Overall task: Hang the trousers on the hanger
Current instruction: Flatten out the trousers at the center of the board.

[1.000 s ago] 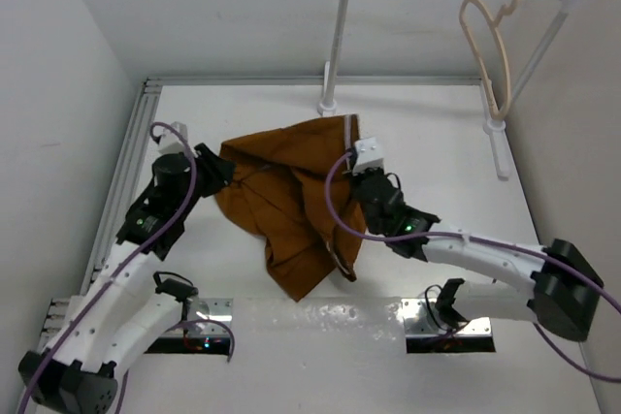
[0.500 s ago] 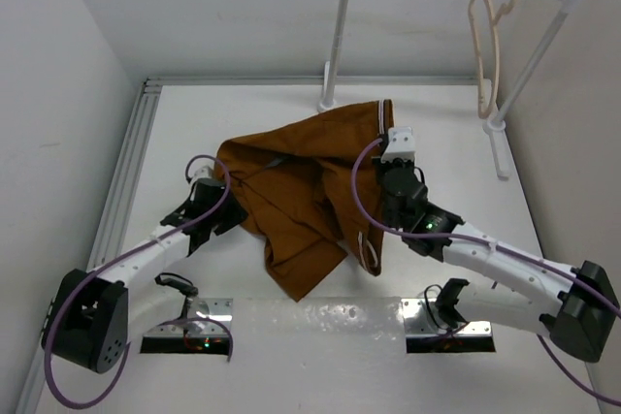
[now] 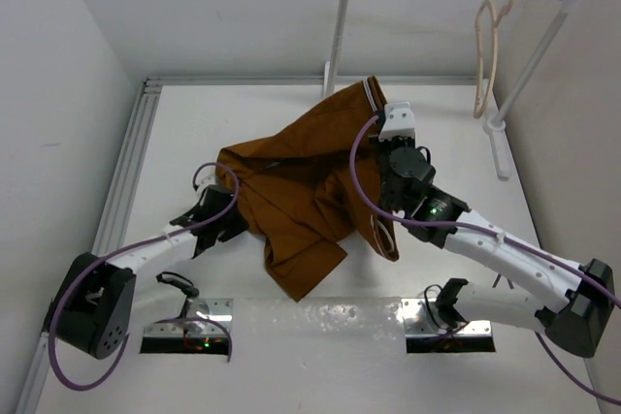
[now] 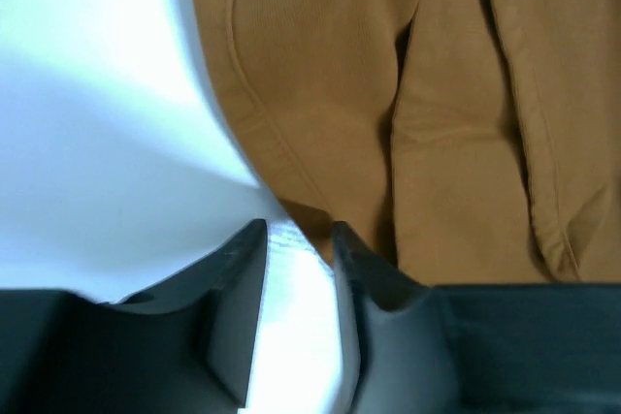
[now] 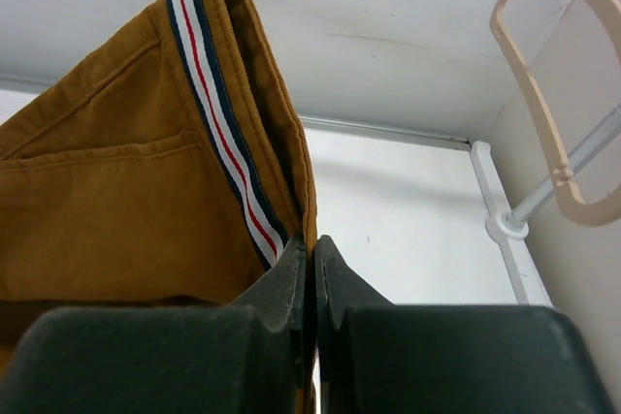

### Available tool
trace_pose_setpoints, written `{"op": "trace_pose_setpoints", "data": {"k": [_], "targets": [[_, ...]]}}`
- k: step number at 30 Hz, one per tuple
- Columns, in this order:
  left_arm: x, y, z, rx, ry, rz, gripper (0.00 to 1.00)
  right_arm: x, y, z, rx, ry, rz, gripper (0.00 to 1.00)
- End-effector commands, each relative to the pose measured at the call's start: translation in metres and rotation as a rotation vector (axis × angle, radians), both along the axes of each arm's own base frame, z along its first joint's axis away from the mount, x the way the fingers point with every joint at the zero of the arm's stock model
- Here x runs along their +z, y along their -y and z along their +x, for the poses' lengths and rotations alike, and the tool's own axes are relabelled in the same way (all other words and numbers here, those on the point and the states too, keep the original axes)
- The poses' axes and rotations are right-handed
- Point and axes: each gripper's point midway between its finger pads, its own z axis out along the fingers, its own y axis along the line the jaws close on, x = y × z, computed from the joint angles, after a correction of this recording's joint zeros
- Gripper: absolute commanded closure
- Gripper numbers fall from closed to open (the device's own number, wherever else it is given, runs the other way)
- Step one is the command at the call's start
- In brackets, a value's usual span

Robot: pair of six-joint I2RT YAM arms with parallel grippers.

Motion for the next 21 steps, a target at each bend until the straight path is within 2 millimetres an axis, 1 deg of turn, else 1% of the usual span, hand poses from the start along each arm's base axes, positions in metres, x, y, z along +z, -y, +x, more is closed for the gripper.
{"op": "trace_pose_setpoints", "data": {"k": [1, 4, 6, 7, 8, 11, 12, 13, 14, 15, 16, 17, 18, 19, 20, 21], "targets": [[-0.002, -0.004, -0.009, 0.028, -0.003, 0.004, 0.67, 0.025, 0.004, 0.002, -0.014, 0.050, 0.032, 1.00], [-0.002, 0.001, -0.004, 0.036, 0.007, -0.021, 0.62, 0.023, 0.001, 0.003, 0.000, 0.042, 0.038, 1.00], [0.000, 0.009, 0.003, 0.022, 0.011, -0.048, 0.62, 0.023, -0.001, 0.003, 0.009, 0.042, 0.047, 1.00], [-0.003, 0.012, 0.005, 0.013, -0.004, -0.052, 0.64, 0.023, -0.001, 0.003, 0.012, 0.040, 0.047, 1.00], [-0.005, 0.015, 0.006, 0.008, -0.009, -0.060, 0.67, 0.023, -0.002, 0.002, 0.016, 0.038, 0.048, 1.00], [-0.010, 0.016, 0.009, 0.024, -0.001, -0.070, 0.80, 0.021, 0.002, -0.001, 0.014, 0.036, 0.055, 1.00], [-0.004, 0.015, 0.015, 0.029, 0.026, -0.068, 0.92, 0.021, 0.002, -0.001, 0.014, 0.040, 0.060, 1.00], [0.002, 0.016, 0.020, 0.032, 0.049, -0.070, 0.99, 0.019, 0.004, -0.003, 0.013, 0.038, 0.059, 1.00], [0.009, 0.016, 0.025, 0.032, 0.071, -0.069, 1.00, 0.018, 0.005, -0.003, 0.011, 0.037, 0.058, 1.00], [0.031, 0.021, 0.037, 0.027, 0.124, -0.086, 1.00, 0.017, 0.009, -0.004, -0.010, 0.033, 0.049, 1.00], [0.047, 0.023, 0.045, 0.022, 0.164, -0.092, 1.00, 0.016, 0.014, -0.006, -0.029, 0.031, 0.045, 1.00], [0.060, 0.019, 0.048, 0.029, 0.184, -0.070, 1.00, 0.016, 0.019, -0.008, -0.049, 0.032, 0.045, 1.00], [0.102, 0.023, 0.064, 0.025, 0.281, -0.095, 1.00, 0.012, 0.024, -0.010, -0.064, 0.029, 0.048, 1.00], [0.126, 0.022, 0.070, 0.025, 0.329, -0.090, 1.00, 0.018, 0.031, -0.017, -0.065, 0.047, 0.079, 1.00], [0.141, 0.010, 0.065, 0.034, 0.340, -0.031, 1.00, 0.020, 0.033, -0.021, -0.060, 0.055, 0.116, 1.00], [0.183, 0.008, 0.074, 0.047, 0.409, -0.026, 1.00, 0.018, 0.035, -0.026, -0.045, 0.039, 0.133, 1.00]]}}
